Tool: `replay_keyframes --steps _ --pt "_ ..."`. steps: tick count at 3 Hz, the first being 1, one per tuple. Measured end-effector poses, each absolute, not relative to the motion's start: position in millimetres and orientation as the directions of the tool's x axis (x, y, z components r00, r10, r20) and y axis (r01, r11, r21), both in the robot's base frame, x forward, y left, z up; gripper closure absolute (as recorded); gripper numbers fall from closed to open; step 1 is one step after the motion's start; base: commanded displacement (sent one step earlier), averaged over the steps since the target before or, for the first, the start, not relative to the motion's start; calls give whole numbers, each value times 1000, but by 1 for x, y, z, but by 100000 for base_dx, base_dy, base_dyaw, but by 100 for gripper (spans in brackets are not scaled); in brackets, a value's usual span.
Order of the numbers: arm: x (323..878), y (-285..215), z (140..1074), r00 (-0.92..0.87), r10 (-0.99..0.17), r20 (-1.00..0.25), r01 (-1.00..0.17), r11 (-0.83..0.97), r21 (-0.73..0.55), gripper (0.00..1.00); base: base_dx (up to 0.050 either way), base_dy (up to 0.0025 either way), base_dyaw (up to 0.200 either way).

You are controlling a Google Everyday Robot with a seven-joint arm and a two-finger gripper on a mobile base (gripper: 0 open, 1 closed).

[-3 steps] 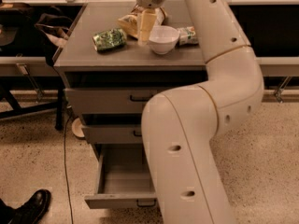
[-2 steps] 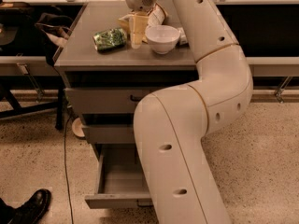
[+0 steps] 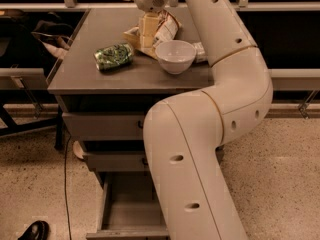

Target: Place green can into bottom drawer

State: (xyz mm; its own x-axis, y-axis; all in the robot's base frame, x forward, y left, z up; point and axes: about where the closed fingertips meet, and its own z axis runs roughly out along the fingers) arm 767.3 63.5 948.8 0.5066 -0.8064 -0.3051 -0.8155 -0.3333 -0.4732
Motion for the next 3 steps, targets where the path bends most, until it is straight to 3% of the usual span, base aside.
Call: replay_keyframes --steps 3 --pt "755 92 931 541 -783 -307 -816 -402 -414 0 0 0 0"
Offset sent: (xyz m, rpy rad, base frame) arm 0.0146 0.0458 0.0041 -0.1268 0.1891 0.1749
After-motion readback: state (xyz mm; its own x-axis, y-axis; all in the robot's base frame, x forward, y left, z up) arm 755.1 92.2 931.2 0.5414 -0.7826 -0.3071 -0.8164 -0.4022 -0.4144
